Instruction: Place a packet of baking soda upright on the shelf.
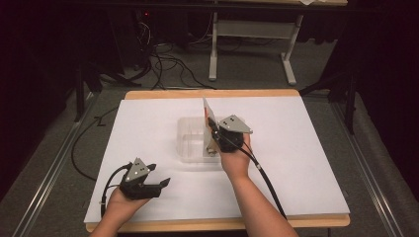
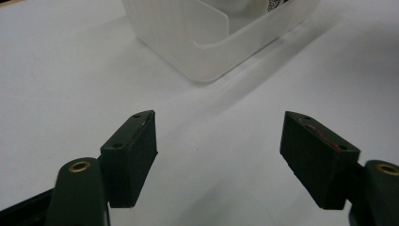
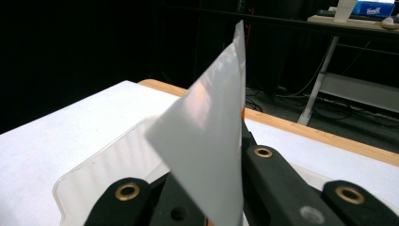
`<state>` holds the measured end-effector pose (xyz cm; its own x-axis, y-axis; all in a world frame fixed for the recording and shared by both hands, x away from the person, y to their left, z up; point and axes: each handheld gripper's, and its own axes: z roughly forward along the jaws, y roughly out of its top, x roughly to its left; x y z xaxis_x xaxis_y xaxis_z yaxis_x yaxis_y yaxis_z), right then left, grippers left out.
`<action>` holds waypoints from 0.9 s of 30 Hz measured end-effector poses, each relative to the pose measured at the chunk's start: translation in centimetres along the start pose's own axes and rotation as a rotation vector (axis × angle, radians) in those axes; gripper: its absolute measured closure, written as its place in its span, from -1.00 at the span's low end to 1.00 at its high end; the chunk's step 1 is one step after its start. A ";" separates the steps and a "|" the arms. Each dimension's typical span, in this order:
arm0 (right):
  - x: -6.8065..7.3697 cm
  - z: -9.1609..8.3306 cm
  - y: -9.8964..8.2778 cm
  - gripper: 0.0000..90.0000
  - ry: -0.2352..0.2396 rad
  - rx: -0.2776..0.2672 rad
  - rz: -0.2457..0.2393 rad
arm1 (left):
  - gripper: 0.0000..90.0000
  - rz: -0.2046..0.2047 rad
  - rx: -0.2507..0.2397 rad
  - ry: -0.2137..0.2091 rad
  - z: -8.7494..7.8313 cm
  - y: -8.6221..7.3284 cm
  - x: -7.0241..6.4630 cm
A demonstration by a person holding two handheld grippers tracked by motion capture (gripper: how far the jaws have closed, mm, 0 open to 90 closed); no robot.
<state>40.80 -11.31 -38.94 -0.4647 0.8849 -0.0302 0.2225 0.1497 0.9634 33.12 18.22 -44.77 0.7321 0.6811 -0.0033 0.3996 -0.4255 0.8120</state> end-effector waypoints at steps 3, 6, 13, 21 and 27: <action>0.1 -0.1 -0.2 1.00 0.000 0.000 -0.001 | -0.37 0.000 0.002 -0.001 0.0 0.0 0.0; 0.2 -0.2 -0.3 1.00 0.004 -0.003 -0.002 | -0.38 0.001 0.002 -0.001 0.1 0.0 -0.1; 0.5 -0.3 -1.1 1.00 0.013 0.019 -0.013 | -0.37 0.002 0.003 -0.002 0.1 0.0 -0.1; 0.9 -0.9 -2.7 0.99 0.023 0.023 -0.008 | -0.37 0.010 0.006 -0.003 0.2 0.1 -0.2; 0.8 -1.1 -2.8 0.98 0.022 0.025 0.005 | -0.37 0.010 0.006 -0.003 0.2 0.1 -0.2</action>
<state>38.90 -11.49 -41.40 -0.4821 0.8759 -0.0189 0.2461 0.1561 0.9566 33.10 17.95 -44.80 0.7378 0.6751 0.0024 0.3960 -0.4358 0.8082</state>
